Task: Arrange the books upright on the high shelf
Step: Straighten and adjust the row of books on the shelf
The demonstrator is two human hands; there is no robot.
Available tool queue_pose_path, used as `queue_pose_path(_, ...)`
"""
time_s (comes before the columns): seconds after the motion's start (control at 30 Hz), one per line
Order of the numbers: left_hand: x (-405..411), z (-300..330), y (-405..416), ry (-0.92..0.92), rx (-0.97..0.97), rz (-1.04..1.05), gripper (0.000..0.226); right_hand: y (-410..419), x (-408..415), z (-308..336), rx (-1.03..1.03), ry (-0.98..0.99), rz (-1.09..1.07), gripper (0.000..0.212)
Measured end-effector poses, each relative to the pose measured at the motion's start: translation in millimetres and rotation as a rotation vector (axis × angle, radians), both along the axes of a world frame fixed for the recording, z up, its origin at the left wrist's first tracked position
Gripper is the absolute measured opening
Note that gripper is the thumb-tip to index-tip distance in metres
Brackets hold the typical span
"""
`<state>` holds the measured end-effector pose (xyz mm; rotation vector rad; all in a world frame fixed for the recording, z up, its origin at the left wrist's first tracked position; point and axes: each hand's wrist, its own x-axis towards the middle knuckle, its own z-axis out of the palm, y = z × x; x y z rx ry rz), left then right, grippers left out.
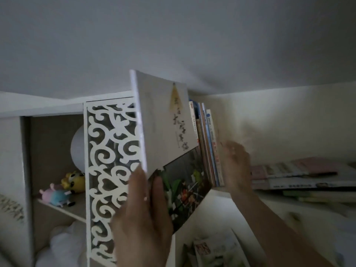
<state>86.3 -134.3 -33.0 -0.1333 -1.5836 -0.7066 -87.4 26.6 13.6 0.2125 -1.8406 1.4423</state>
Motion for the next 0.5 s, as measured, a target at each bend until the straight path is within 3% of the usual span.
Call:
queue_pose_path(0.07, -12.8, 9.9, 26.0, 0.014, -0.026, -0.073, 0.014, 19.0, 36.2, -6.2, -0.092, 0.225, -0.104, 0.036)
queue_pose_path(0.13, -30.4, 22.9, 55.9, 0.023, -0.031, -0.124, 0.014, 35.8, 68.4, -6.5, -0.108, 0.327, -0.010, 0.017)
queue_pose_path(0.2, -49.6, 38.1, 87.3, 0.008, 0.006, -0.201, 0.017, 46.6, 83.0, 0.7, -0.045, 0.275, 0.230, 0.024)
queue_pose_path(0.27, -69.9, 48.1, 112.9, -0.046, -0.009, -0.214, 0.028, 53.7, 81.7, 10.4, 0.072, 0.157, 0.360, 0.045)
queue_pose_path(0.37, -99.1, 48.7, 129.6, -0.120, -0.055, -0.192, 0.038, 61.7, 64.9, 18.5, 0.167, 0.046, 0.412, 0.058)
queue_pose_path(0.5, -131.4, 35.2, 115.3, -0.317, -0.240, -0.376, 0.043, 67.5, 29.7, 9.3, 0.200, -0.152, 0.409, 0.059)
